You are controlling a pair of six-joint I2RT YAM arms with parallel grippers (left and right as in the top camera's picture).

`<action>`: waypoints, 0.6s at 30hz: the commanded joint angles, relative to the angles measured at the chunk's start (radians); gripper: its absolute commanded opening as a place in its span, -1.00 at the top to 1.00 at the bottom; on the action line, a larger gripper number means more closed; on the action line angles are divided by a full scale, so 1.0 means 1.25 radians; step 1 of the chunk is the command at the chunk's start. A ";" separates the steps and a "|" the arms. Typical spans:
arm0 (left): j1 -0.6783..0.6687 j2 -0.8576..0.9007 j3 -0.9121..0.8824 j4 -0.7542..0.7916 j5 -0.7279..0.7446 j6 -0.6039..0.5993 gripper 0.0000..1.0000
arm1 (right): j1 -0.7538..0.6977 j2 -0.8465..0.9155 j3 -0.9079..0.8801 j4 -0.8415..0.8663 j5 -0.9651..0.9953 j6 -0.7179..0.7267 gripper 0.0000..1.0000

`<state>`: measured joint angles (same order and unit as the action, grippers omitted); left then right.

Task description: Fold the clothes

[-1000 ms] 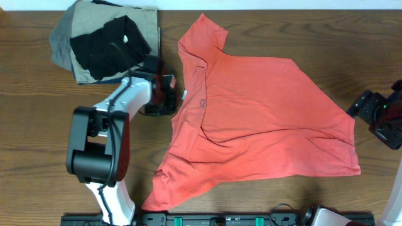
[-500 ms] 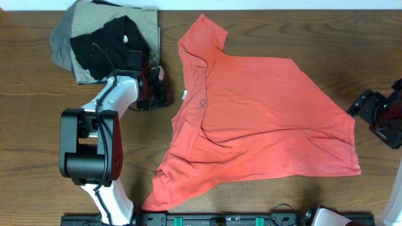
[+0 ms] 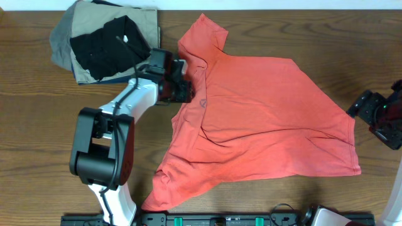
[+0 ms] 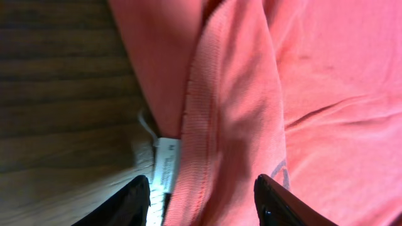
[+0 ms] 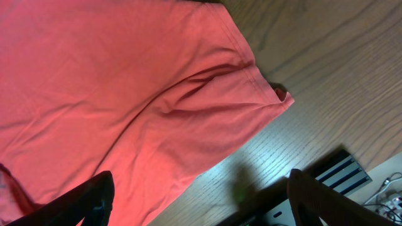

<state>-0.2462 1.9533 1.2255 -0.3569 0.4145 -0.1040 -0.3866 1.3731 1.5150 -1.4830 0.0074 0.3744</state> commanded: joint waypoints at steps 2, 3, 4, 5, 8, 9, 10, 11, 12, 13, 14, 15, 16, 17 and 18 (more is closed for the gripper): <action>-0.010 -0.008 0.009 0.001 -0.098 -0.005 -0.10 | 0.007 -0.011 0.001 -0.007 0.003 -0.014 -0.73; -0.010 -0.008 0.009 0.002 -0.107 -0.005 -0.09 | 0.007 -0.011 0.001 -0.008 0.002 -0.014 -0.73; -0.010 -0.008 0.009 0.003 -0.117 -0.004 -0.09 | 0.007 -0.011 0.001 -0.008 0.002 -0.014 -0.73; -0.010 -0.008 0.009 0.003 -0.127 -0.004 -0.10 | 0.007 -0.011 0.001 -0.008 0.002 -0.013 -0.73; -0.010 -0.007 0.009 0.004 -0.136 -0.004 -0.08 | 0.007 -0.011 0.001 -0.008 0.002 -0.013 -0.73; -0.010 -0.007 0.009 0.004 -0.136 -0.004 -0.08 | 0.007 -0.011 0.001 -0.008 0.002 -0.013 -0.73; -0.010 -0.007 0.009 0.005 -0.136 -0.004 -0.08 | 0.007 -0.011 0.001 -0.009 0.002 -0.013 -0.73; -0.010 -0.006 0.009 0.006 -0.135 -0.004 -0.08 | 0.007 -0.011 0.001 -0.010 0.002 -0.013 -0.73; -0.010 -0.005 0.009 0.006 -0.135 -0.005 -0.07 | 0.007 -0.011 0.001 -0.011 0.002 -0.013 -0.73; -0.010 -0.005 0.009 0.006 -0.135 -0.005 -0.06 | 0.007 -0.011 0.001 -0.013 0.002 -0.013 -0.73; -0.010 -0.003 0.009 0.005 -0.131 -0.005 -0.01 | 0.007 -0.011 0.001 -0.014 0.002 -0.013 -0.73; -0.010 -0.001 0.009 0.005 -0.129 -0.005 0.00 | 0.007 -0.011 0.001 -0.014 0.002 -0.013 -0.73; -0.012 0.002 0.009 0.005 -0.128 -0.005 0.01 | 0.007 -0.011 0.001 -0.016 0.002 -0.013 -0.73; -0.012 0.005 0.009 0.005 -0.125 -0.005 0.01 | 0.007 -0.011 0.001 -0.016 0.002 -0.013 -0.73; -0.015 0.010 0.009 0.005 -0.122 -0.005 0.01 | 0.007 -0.011 0.001 -0.016 0.002 -0.013 -0.73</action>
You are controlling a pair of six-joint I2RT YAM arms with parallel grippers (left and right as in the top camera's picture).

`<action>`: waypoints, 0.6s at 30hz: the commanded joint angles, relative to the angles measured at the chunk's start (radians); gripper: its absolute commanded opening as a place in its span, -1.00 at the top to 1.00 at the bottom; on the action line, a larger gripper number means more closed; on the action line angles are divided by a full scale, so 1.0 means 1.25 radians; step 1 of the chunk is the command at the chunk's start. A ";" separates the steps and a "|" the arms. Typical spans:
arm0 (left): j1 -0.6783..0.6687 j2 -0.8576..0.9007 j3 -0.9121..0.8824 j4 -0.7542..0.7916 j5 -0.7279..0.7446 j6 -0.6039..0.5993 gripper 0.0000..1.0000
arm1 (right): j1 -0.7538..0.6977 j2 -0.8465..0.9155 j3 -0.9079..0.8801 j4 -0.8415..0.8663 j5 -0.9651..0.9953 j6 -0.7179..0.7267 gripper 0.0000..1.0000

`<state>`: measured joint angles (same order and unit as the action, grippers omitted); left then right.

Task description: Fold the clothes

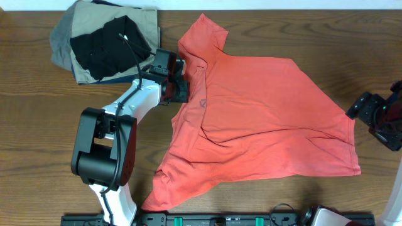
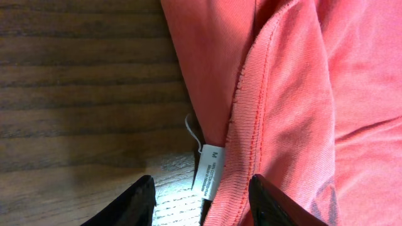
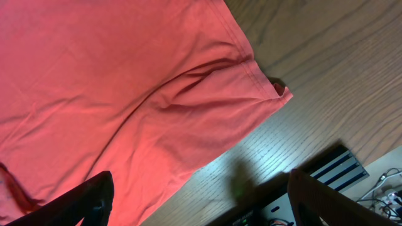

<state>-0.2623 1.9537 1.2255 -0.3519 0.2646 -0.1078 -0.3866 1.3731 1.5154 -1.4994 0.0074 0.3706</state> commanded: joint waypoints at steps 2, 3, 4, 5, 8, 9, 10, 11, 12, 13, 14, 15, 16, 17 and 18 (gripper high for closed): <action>-0.008 0.018 0.009 0.001 0.000 -0.001 0.01 | 0.007 -0.011 0.001 -0.002 0.002 -0.010 -0.73; -0.012 0.024 0.009 0.002 0.000 -0.001 0.01 | 0.007 -0.011 0.001 -0.003 0.003 -0.010 -0.73; -0.016 0.029 0.009 0.002 0.000 -0.001 0.01 | 0.007 -0.011 0.001 -0.003 0.002 -0.010 -0.73; -0.019 0.032 0.009 0.002 0.000 -0.001 0.01 | 0.007 -0.011 0.001 -0.003 0.003 -0.010 -0.73; -0.025 0.044 0.009 0.005 -0.001 -0.001 0.01 | 0.007 -0.011 0.001 -0.003 0.002 -0.010 -0.73; -0.025 0.048 0.009 0.005 -0.001 -0.001 0.01 | 0.007 -0.011 0.001 -0.002 0.003 -0.010 -0.73; -0.025 0.050 0.009 0.005 -0.001 -0.001 0.02 | 0.007 -0.011 0.001 -0.003 0.003 -0.010 -0.73; -0.025 0.053 0.009 0.005 -0.001 -0.001 0.03 | 0.007 -0.011 0.001 -0.003 0.002 -0.010 -0.73; -0.025 0.054 0.009 0.005 -0.001 -0.001 0.08 | 0.007 -0.011 0.001 -0.003 0.003 -0.010 -0.73; -0.025 0.055 0.009 0.005 -0.002 -0.001 0.18 | 0.007 -0.011 0.001 -0.003 0.003 -0.010 -0.73; -0.025 0.055 0.009 0.005 -0.006 -0.001 0.28 | 0.007 -0.011 0.001 -0.003 0.003 -0.010 -0.73; -0.025 0.055 0.009 0.005 -0.014 -0.001 0.43 | 0.007 -0.011 0.001 -0.003 0.003 -0.010 -0.73; -0.025 0.055 0.009 0.004 -0.023 -0.001 0.57 | 0.007 -0.011 0.001 -0.003 0.003 -0.010 -0.73; -0.025 0.055 0.009 0.002 -0.032 -0.001 0.76 | 0.007 -0.011 0.001 -0.003 0.003 -0.010 -0.73; -0.025 0.055 0.009 -0.001 -0.043 -0.001 0.87 | 0.007 -0.011 0.001 -0.003 0.002 -0.010 -0.74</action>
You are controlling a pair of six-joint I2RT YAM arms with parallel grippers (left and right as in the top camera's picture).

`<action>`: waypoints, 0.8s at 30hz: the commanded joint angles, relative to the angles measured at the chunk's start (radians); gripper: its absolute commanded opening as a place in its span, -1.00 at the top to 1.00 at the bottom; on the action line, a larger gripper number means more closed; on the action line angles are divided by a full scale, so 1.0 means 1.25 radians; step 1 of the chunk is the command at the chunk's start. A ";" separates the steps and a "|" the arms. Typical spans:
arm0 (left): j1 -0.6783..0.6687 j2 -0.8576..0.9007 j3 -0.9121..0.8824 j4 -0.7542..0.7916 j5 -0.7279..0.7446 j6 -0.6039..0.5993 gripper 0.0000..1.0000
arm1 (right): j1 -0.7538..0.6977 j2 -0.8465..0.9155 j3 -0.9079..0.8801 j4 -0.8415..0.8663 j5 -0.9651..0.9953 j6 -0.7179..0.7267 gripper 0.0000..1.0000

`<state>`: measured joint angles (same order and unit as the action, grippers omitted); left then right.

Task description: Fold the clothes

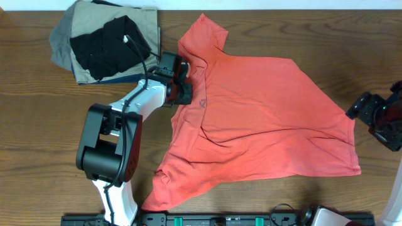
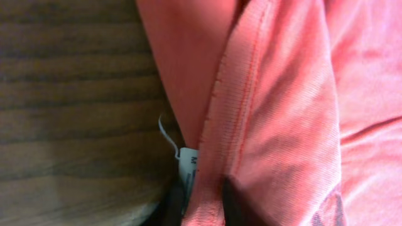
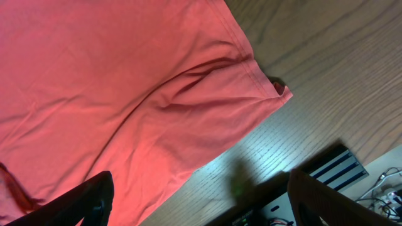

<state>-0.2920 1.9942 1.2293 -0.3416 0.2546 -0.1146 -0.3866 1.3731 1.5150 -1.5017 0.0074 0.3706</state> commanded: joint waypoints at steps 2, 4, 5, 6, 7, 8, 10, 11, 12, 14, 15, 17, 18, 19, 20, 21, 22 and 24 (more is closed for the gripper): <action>-0.001 0.021 0.006 -0.012 -0.059 0.004 0.88 | 0.007 -0.011 0.001 -0.001 0.003 -0.010 -0.74; 0.001 0.016 0.006 -0.019 -0.082 0.004 0.88 | 0.007 -0.011 0.001 -0.002 0.003 -0.010 -0.73; 0.001 0.013 0.006 -0.020 -0.092 0.004 0.87 | 0.007 -0.011 0.001 -0.002 0.003 -0.010 -0.73; 0.003 0.006 0.007 -0.026 -0.102 0.003 0.88 | 0.007 -0.011 0.001 -0.001 0.003 -0.010 -0.73; 0.006 0.000 0.010 -0.034 -0.113 -0.003 0.88 | 0.007 -0.011 0.001 -0.001 0.003 -0.010 -0.73; 0.009 -0.009 0.012 -0.042 -0.134 -0.017 0.88 | 0.007 -0.011 0.001 0.000 0.003 -0.010 -0.73; 0.019 -0.031 0.016 -0.056 -0.170 -0.037 0.89 | 0.007 -0.011 0.001 0.002 0.003 -0.010 -0.74; 0.025 -0.042 0.017 -0.061 -0.179 -0.039 0.88 | 0.007 -0.011 0.001 0.004 0.003 -0.010 -0.74; 0.034 -0.055 0.018 -0.065 -0.184 -0.039 0.88 | 0.007 -0.011 0.001 0.004 0.003 -0.010 -0.73; 0.055 -0.078 0.018 -0.074 -0.184 -0.039 0.88 | 0.007 -0.011 0.001 0.005 0.003 -0.010 -0.73; 0.069 -0.087 0.018 -0.082 -0.184 -0.039 0.88 | 0.007 -0.011 0.001 0.005 0.003 -0.010 -0.73; 0.093 -0.097 0.018 -0.098 -0.184 -0.038 0.88 | 0.007 -0.011 0.001 0.005 0.003 -0.010 -0.74; 0.107 -0.097 0.018 -0.107 -0.185 -0.038 0.88 | 0.007 -0.011 0.001 0.005 0.003 -0.010 -0.73; 0.118 -0.097 0.018 -0.116 -0.186 -0.038 0.88 | 0.007 -0.011 0.001 0.005 0.003 -0.010 -0.74; 0.132 -0.097 0.018 -0.127 -0.194 -0.039 0.88 | 0.007 -0.011 0.001 0.005 0.003 -0.010 -0.73; 0.142 -0.097 0.018 -0.135 -0.199 -0.039 0.88 | 0.007 -0.011 0.001 0.005 0.003 -0.010 -0.74; 0.154 -0.097 0.018 -0.141 -0.199 -0.039 0.87 | 0.007 -0.011 0.001 0.005 0.003 -0.010 -0.73; 0.173 -0.097 0.018 -0.150 -0.199 -0.038 0.88 | 0.007 -0.011 0.001 0.005 0.003 -0.010 -0.73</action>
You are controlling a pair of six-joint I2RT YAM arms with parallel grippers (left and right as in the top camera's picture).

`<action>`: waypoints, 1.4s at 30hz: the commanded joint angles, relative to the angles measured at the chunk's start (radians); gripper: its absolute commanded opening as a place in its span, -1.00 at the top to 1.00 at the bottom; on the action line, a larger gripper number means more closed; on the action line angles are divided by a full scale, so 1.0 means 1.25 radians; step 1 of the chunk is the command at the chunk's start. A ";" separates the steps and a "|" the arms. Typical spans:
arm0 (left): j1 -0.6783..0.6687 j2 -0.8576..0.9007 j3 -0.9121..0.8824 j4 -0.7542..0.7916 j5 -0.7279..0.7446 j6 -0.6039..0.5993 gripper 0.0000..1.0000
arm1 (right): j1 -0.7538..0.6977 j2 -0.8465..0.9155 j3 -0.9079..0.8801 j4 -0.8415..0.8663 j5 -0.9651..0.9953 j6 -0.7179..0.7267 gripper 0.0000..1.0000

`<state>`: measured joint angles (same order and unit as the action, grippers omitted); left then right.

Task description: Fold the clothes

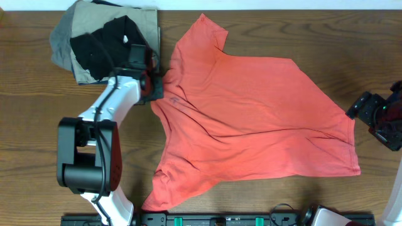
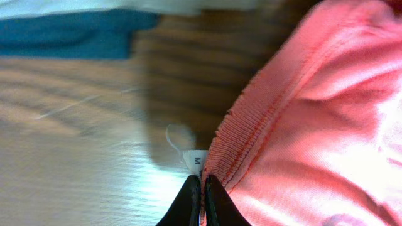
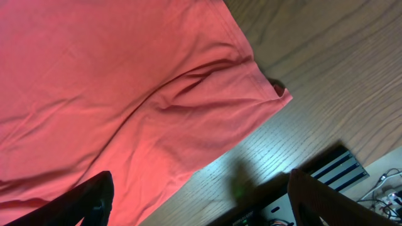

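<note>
A coral-red T-shirt (image 1: 251,119) lies spread and wrinkled across the middle of the wooden table. My left gripper (image 1: 152,88) is shut on the shirt's ribbed collar (image 2: 251,135) at its left edge; a white size tag (image 2: 193,158) shows beside the black fingertips (image 2: 190,199). My right gripper (image 1: 377,116) hovers off the shirt's right side, open, with nothing between its fingers (image 3: 81,204). The shirt's hem corner (image 3: 279,94) lies below it on the wood.
A pile of folded clothes (image 1: 103,41), grey, khaki and black with a blue piece (image 2: 63,31) beneath, sits at the back left, close to my left gripper. A black rail (image 1: 220,220) runs along the table's front edge.
My left gripper, shut on the collar, has moved left toward the clothes pile, drawing the collar and the shirt's left side with it. The right arm has not moved.
My left gripper stood open over the collar near the size tag, and stayed open there at the following moment. Then its fingers were closing on the collar edge. Now it holds the collar further left, and the shirt's neck area lies flatter.
</note>
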<state>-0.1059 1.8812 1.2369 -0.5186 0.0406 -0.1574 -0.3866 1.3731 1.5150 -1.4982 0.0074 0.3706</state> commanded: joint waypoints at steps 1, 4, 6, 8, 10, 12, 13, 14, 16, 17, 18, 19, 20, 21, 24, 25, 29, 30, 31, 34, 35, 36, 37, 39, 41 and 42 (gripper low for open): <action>0.033 -0.007 0.012 -0.013 -0.028 -0.004 0.88 | 0.007 -0.011 0.001 0.002 0.003 -0.010 -0.73; 0.051 -0.007 0.012 -0.022 -0.027 -0.004 0.21 | 0.007 -0.011 0.001 0.004 0.003 -0.010 -0.73; 0.053 -0.008 0.012 -0.030 -0.027 -0.004 -0.27 | 0.007 -0.011 0.001 0.008 0.003 -0.010 -0.74; 0.053 -0.015 0.012 -0.042 -0.026 -0.004 -0.28 | 0.007 -0.011 0.001 0.010 0.002 -0.010 -0.74; 0.050 -0.030 0.012 -0.059 -0.023 -0.005 -0.29 | 0.007 -0.011 0.001 0.015 0.002 -0.009 -0.75; 0.050 -0.050 0.012 -0.088 -0.021 -0.018 -0.28 | 0.007 -0.009 0.001 0.027 0.003 -0.009 -0.75; 0.050 -0.062 0.012 -0.108 -0.020 -0.037 -0.28 | 0.007 -0.007 0.001 0.036 0.002 -0.008 -0.76; 0.050 -0.071 0.012 -0.128 -0.016 -0.055 -0.29 | 0.007 -0.005 0.001 0.044 0.003 -0.003 -0.76; 0.050 -0.083 0.012 -0.169 0.046 -0.061 -0.28 | 0.007 0.005 -0.002 0.071 0.003 0.004 -0.76; 0.050 -0.084 0.012 -0.186 0.078 -0.061 -0.26 | 0.007 0.011 -0.007 0.086 0.003 0.007 -0.76; 0.050 -0.083 0.011 -0.205 0.115 -0.061 -0.22 | 0.007 0.018 -0.013 0.106 0.003 0.009 -0.75; 0.048 -0.080 0.008 -0.215 0.146 -0.061 -0.18 | 0.007 0.027 -0.021 0.128 0.003 0.009 -0.75; 0.045 -0.078 0.004 -0.223 0.175 -0.056 -0.12 | 0.007 0.037 -0.029 0.147 0.003 0.014 -0.74; 0.040 -0.076 -0.002 -0.228 0.205 -0.044 -0.05 | 0.007 0.051 -0.035 0.169 0.003 0.015 -0.74; 0.015 -0.072 -0.026 -0.227 0.233 -0.011 0.03 | 0.007 0.114 -0.039 0.213 -0.002 0.015 -0.73; 0.005 -0.072 -0.034 -0.226 0.233 0.001 0.03 | 0.006 0.138 -0.039 0.228 -0.011 0.015 -0.73; -0.036 -0.072 -0.047 -0.227 0.232 0.005 0.03 | 0.007 0.240 -0.039 0.286 -0.042 0.014 -0.72; -0.047 -0.072 -0.048 -0.228 0.231 0.005 0.03 | 0.007 0.268 -0.039 0.295 -0.043 0.014 -0.72; -0.056 -0.072 -0.049 -0.228 0.231 0.005 0.03 | 0.007 0.292 -0.039 0.302 -0.043 0.014 -0.72; -0.074 -0.070 -0.052 -0.228 0.230 0.002 0.02 | 0.007 0.368 -0.039 0.316 -0.042 0.013 -0.72; -0.077 -0.069 -0.053 -0.227 0.230 0.002 0.02 | 0.007 0.396 -0.039 0.321 -0.042 0.013 -0.71; -0.077 -0.069 -0.055 -0.226 0.228 0.002 0.02 | 0.007 0.416 -0.039 0.326 -0.043 0.009 -0.71; -0.077 -0.068 -0.056 -0.225 0.218 -0.005 0.02 | 0.007 0.437 -0.039 0.332 -0.043 0.007 -0.70; -0.074 -0.067 -0.060 -0.220 0.166 -0.035 0.02 | 0.007 0.472 -0.039 0.341 -0.046 0.007 -0.71; -0.070 -0.067 -0.069 -0.210 0.145 -0.036 0.03 | 0.007 0.501 -0.039 0.354 -0.054 -0.004 -0.72; -0.068 -0.067 -0.073 -0.204 0.146 -0.037 0.03 | 0.007 0.512 -0.039 0.359 -0.054 -0.005 -0.72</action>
<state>-0.2001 1.7840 1.1683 -0.7784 0.2741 -0.1871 -0.3866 1.9869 1.4719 -1.0576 -0.0486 0.3775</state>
